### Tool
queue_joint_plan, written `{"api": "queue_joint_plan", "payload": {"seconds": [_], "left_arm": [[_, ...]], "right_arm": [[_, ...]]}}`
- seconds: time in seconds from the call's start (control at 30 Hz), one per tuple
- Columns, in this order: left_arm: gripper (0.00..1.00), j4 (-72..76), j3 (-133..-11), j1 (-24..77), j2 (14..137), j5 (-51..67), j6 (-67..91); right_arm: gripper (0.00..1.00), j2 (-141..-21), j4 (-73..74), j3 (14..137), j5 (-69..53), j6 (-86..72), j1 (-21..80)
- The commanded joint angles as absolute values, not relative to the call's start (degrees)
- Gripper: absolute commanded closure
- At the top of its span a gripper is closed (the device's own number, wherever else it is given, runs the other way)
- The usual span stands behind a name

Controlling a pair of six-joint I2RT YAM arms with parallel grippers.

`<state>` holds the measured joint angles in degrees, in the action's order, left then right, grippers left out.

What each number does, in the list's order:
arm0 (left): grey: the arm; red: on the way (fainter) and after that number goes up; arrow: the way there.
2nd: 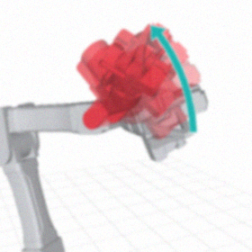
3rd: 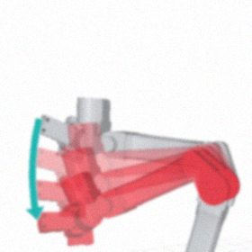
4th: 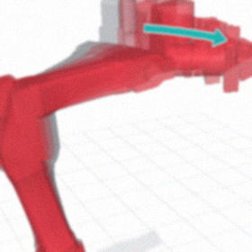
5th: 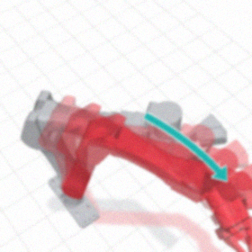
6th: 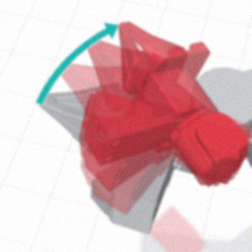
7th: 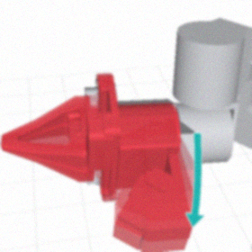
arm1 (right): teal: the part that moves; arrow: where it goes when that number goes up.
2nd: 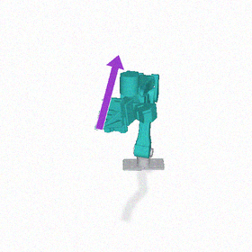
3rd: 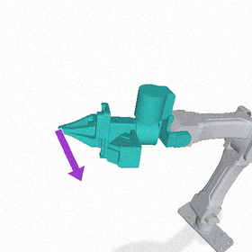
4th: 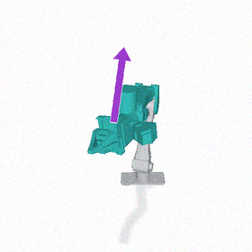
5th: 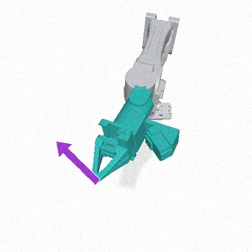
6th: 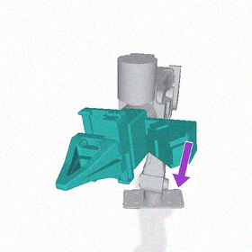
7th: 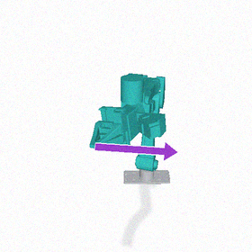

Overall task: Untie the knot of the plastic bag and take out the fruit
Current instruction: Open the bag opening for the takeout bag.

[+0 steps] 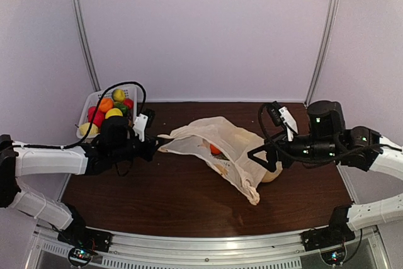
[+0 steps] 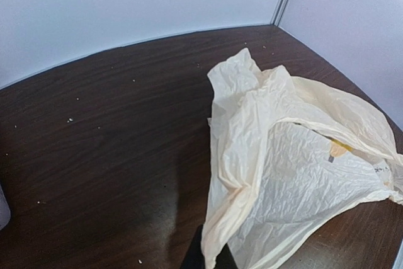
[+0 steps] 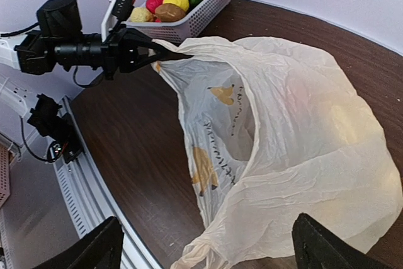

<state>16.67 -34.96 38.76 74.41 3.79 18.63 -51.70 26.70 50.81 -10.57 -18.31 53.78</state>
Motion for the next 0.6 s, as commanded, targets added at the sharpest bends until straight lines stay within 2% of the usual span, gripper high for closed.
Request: {"api": "queue_joint_plan", "payload": {"seconds": [0.0, 0.57], "left_arm": [[1.0, 18.9, -34.3, 38.5, 73.4, 5.0, 17.3], [1.0, 19.2, -34.3, 38.5, 72.3, 6.4, 17.9]], "right_arm": [[0.06, -59.2, 31.1, 56.2, 2.4, -15.1, 54.2], [0.08, -92.1, 27.8, 71.5, 13.5, -12.7, 54.3]]}}
